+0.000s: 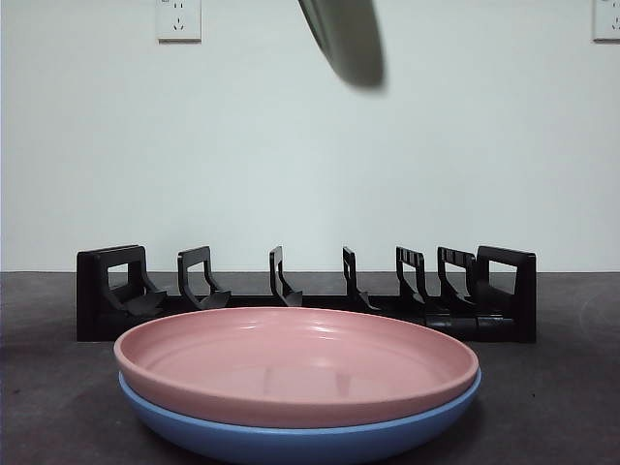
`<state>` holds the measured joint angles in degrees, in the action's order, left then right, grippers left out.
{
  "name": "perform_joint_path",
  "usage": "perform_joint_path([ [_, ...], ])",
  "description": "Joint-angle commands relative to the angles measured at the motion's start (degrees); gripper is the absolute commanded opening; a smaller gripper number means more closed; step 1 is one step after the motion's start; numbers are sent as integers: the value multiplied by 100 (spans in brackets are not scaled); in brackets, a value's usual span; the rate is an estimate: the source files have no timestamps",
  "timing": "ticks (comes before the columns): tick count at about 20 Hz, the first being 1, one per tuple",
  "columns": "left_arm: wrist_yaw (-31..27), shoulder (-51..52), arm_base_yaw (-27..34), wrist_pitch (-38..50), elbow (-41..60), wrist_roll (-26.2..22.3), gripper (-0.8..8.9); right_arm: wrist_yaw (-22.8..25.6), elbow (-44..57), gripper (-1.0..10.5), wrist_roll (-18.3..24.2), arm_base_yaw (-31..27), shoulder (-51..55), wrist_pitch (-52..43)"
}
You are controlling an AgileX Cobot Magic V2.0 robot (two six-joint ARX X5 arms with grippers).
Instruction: Place the plate
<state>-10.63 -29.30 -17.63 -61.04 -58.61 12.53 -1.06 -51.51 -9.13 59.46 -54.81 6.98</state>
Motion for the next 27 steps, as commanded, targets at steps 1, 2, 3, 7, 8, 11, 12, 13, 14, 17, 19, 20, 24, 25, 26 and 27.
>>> perform_joint_path([
  [1, -33, -31, 0, 79, -79, 57, 254, 166, 387, 11, 560, 446, 282, -42],
  [2, -31, -31, 0, 76, -79, 57, 254, 236, 437, 11, 846, 660, 297, 245],
  [3, -31, -31, 0, 76, -79, 57, 254, 332, 435, 11, 1128, 859, 280, 597],
  [7, -31, -31, 0, 74, -79, 63, 254, 409, 424, 11, 1711, 1412, -61, 1615],
  [8, -31, -31, 0, 70, -79, 61, 254, 409, 424, 11, 1759, 1478, -192, 1814],
  [11, -31, -31, 0, 68, -79, 66, 254, 407, 387, 11, 1836, 1543, -671, 2295],
  [12, -31, -31, 0, 66, -79, 66, 254, 407, 348, 11, 1893, 1543, -817, 2415],
  [13, -31, -31, 0, 63, -79, 66, 254, 407, 289, 11, 1961, 1543, -973, 2531],
  [14, -31, -31, 0, 63, -79, 66, 254, 407, 251, 11, 2065, 1543, -1091, 2581],
  [17, -31, -31, 0, 63, -79, 63, 254, 409, 129, 11, 2435, 1541, -1443, 2671],
  [19, -31, -31, 0, 59, -79, 63, 254, 407, 61, 11, 2638, 1541, -1663, 2815],
  [20, -33, -31, 0, 59, -79, 63, 254, 407, 44, 11, 2664, 1541, -1762, 2914],
  [24, -31, -31, 0, 59, -79, 63, 254, 407, 42, 11, 2804, 1541, -1998, 3211],
  [25, -31, -31, 0, 59, -79, 61, 254, 404, 42, 11, 2855, 1541, -2020, 3206],
  [26, -31, -31, 0, 59, -79, 61, 254, 393, 42, 11, 2949, 1541, -2044, 3204],
  [27, -31, -31, 0, 59, -79, 61, 254, 361, 42, 11, 3005, 1541, -2048, 3209],
])
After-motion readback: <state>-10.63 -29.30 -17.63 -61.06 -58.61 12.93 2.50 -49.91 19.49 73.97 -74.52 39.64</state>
